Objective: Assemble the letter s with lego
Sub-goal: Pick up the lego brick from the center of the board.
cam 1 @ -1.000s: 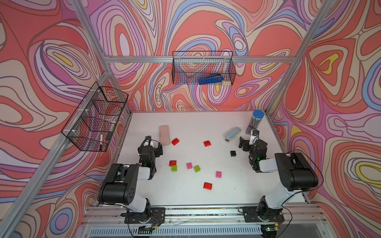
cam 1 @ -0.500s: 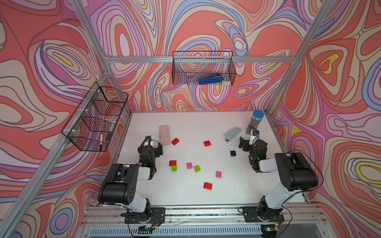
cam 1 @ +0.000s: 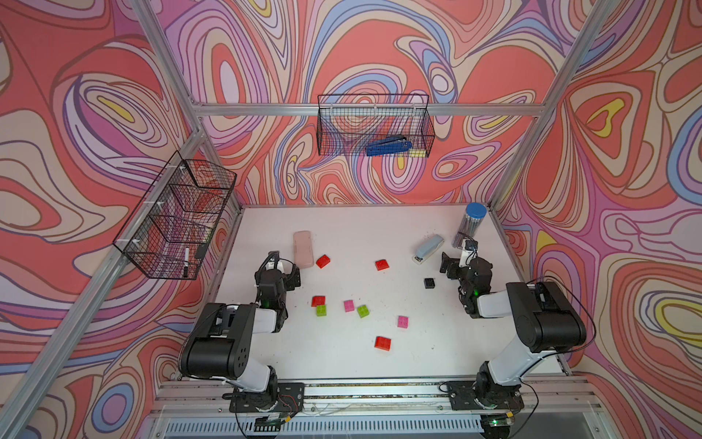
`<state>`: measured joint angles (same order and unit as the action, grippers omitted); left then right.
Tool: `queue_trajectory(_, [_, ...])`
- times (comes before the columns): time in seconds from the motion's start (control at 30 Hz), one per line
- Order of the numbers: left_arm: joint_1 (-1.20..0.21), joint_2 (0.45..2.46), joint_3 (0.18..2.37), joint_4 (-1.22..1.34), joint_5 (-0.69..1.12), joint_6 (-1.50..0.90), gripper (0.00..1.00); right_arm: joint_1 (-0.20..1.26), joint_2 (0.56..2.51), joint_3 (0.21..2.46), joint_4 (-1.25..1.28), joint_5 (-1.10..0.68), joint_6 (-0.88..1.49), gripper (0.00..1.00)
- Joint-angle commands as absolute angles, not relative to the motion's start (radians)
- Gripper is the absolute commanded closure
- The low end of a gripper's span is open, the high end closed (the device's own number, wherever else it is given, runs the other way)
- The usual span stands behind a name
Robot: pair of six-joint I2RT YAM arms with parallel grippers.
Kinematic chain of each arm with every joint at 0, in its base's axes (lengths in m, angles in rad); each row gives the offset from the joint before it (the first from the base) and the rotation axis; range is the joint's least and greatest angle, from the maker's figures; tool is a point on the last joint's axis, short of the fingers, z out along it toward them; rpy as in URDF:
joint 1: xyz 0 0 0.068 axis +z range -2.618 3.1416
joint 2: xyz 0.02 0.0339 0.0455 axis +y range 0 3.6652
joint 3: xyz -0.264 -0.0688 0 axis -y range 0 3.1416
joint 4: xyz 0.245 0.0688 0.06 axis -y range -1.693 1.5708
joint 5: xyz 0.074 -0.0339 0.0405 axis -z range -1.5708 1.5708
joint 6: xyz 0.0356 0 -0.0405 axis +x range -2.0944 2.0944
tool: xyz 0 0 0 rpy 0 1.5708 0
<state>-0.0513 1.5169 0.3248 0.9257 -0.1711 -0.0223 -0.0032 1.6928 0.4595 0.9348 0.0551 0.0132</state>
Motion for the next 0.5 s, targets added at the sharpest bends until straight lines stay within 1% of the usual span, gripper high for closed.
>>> queue_trajectory(0.0, [-0.049,1.459,0.295,0.983,-0.127,0.001,0.0,0.002,1.704,0.47,0.951,0.058,0.019,0.02])
queue_trajectory(0.1, [-0.053,1.354,0.311,0.861,-0.143,0.002,0.0,0.003,1.687,0.476,0.928,0.022,-0.004,0.02])
queue_trajectory(0.2, [-0.055,1.223,0.361,0.669,-0.149,-0.026,0.0,0.008,1.583,0.468,0.863,-0.003,-0.016,0.02])
queue_trajectory(0.33, [-0.062,1.123,0.429,0.511,-0.065,-0.07,0.0,0.009,1.397,0.502,0.672,-0.092,-0.009,0.02])
queue_trajectory(0.43, [-0.084,1.084,0.506,0.342,0.0,-0.068,0.0,0.025,1.313,0.569,0.516,-0.19,0.001,0.02])
queue_trajectory(0.47, [-0.096,1.079,0.566,0.3,0.02,-0.068,0.0,0.035,1.296,0.588,0.473,-0.213,0.003,0.02])
